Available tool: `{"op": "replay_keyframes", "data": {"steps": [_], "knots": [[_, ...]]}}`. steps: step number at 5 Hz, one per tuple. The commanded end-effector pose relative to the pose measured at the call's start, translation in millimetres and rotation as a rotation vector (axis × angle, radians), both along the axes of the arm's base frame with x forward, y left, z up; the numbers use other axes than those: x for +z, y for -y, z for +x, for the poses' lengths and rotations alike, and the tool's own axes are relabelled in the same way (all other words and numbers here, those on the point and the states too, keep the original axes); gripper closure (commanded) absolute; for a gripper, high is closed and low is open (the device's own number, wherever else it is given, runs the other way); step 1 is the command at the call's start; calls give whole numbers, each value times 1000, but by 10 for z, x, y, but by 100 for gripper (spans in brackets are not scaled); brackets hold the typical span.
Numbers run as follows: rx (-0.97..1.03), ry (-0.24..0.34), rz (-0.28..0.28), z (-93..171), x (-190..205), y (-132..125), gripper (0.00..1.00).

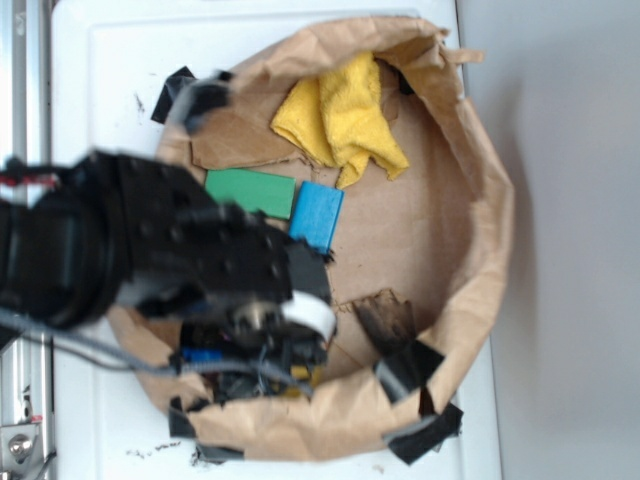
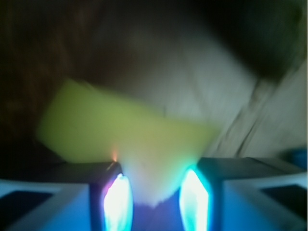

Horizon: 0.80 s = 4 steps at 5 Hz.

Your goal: Grab the green sponge.

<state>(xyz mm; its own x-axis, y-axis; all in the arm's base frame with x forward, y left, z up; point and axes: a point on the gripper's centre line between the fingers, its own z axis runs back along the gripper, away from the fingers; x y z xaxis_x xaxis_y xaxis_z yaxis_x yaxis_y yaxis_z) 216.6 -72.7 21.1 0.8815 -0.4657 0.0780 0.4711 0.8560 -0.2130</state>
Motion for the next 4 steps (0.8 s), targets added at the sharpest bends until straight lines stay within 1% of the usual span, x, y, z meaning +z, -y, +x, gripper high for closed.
{"op": "replay_keyframes", "data": {"steps": [1, 2, 3, 4], "knots": [[70, -20, -115, 165, 652, -301, 100], [93, -42, -152, 347, 762, -411, 72], [91, -37, -122, 586, 632, -301, 0], [-118, -100, -90, 805, 451, -67, 0]]}}
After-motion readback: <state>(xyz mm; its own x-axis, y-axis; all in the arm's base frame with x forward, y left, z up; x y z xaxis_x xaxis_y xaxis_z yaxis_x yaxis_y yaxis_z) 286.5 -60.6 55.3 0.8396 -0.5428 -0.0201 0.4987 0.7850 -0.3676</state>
